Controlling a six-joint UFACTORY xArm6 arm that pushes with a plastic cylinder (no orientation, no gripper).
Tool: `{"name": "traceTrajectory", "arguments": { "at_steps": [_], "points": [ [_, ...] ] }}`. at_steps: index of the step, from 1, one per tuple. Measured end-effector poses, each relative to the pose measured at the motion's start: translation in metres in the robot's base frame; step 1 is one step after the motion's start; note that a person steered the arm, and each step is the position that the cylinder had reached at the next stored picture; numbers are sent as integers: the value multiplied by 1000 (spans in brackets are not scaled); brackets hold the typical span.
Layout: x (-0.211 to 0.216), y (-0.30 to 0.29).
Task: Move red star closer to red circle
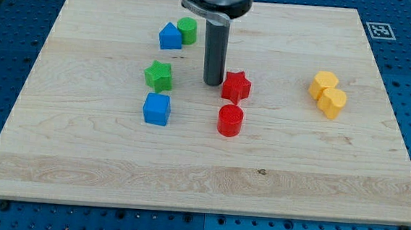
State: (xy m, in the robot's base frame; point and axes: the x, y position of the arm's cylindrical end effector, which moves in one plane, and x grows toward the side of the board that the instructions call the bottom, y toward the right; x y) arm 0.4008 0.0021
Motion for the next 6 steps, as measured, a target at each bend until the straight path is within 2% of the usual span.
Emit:
{"name": "traceTrajectory", "arguments": {
  "at_steps": [1, 2, 5, 6],
  "points": [
    [-38, 2],
    [-43, 34],
    [39, 43],
    [51, 36]
  ]
}}
